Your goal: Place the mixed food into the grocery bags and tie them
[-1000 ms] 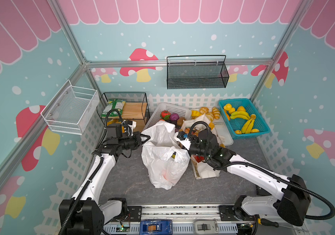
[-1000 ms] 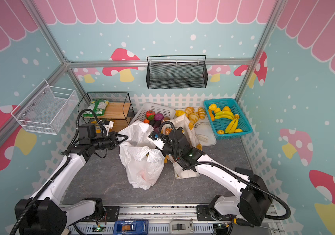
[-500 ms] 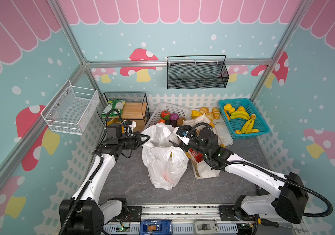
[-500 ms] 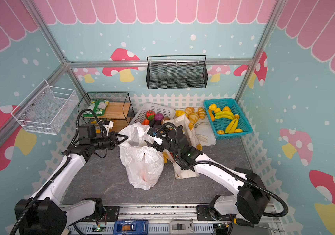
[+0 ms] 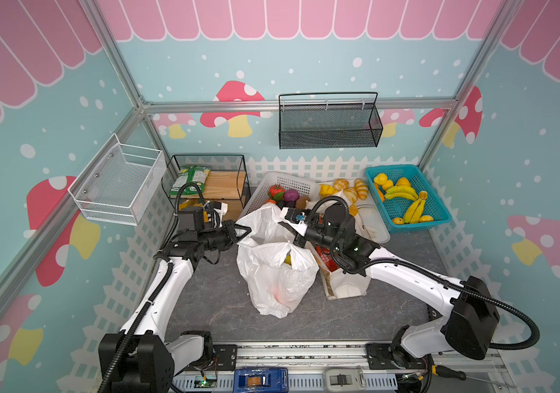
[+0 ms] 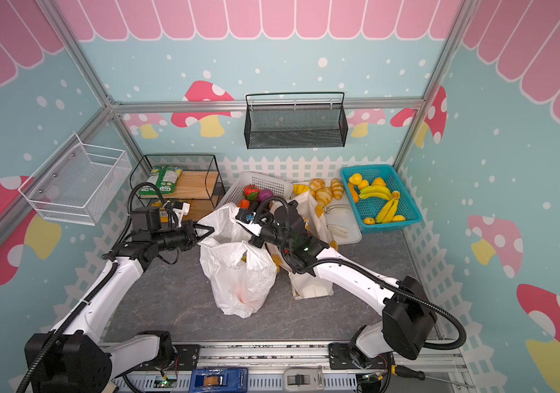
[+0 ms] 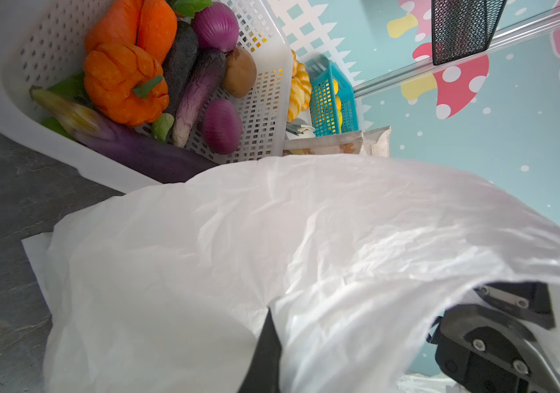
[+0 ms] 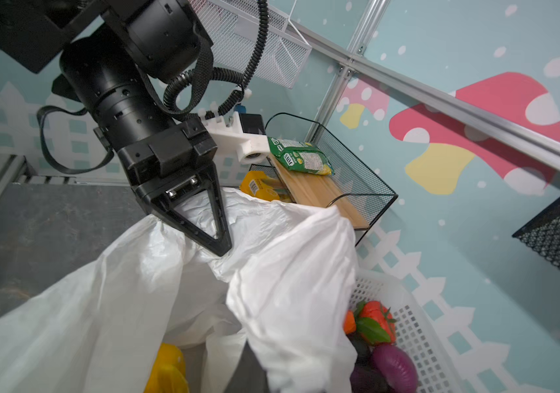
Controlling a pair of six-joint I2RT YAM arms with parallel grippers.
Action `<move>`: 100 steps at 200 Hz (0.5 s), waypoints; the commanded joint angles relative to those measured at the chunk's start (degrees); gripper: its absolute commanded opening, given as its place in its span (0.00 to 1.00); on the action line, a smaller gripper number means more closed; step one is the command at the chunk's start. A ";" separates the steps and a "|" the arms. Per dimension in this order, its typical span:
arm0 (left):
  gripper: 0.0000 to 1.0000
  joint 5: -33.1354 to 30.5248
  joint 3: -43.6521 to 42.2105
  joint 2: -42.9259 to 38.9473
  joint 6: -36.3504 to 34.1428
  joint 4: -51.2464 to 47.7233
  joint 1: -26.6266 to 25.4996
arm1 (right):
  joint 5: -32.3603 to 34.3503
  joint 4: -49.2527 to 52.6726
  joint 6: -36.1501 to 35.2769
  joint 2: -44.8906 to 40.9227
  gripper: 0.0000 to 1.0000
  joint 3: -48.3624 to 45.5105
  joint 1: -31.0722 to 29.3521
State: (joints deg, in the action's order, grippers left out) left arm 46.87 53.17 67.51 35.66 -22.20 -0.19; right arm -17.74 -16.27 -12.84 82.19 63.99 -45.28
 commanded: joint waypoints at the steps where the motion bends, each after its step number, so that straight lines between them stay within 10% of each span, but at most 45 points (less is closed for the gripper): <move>1: 0.26 -4.94 1.44 -1.17 -0.15 -1.17 0.06 | -4.91 2.02 7.54 -1.86 0.03 0.73 1.25; 64: 0.59 -20.37 5.18 -14.85 -7.53 -6.14 -2.25 | -14.79 4.04 25.35 -0.75 0.02 2.89 7.90; 100: 0.62 -37.32 9.43 -20.31 -17.00 -11.39 -18.34 | -17.83 3.99 29.28 0.91 0.02 2.94 10.64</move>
State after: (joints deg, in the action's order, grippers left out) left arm 22.76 59.40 49.58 26.79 -28.60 -9.54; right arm -31.64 -12.43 11.40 81.84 65.52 -35.88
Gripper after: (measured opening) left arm 0.617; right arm 0.055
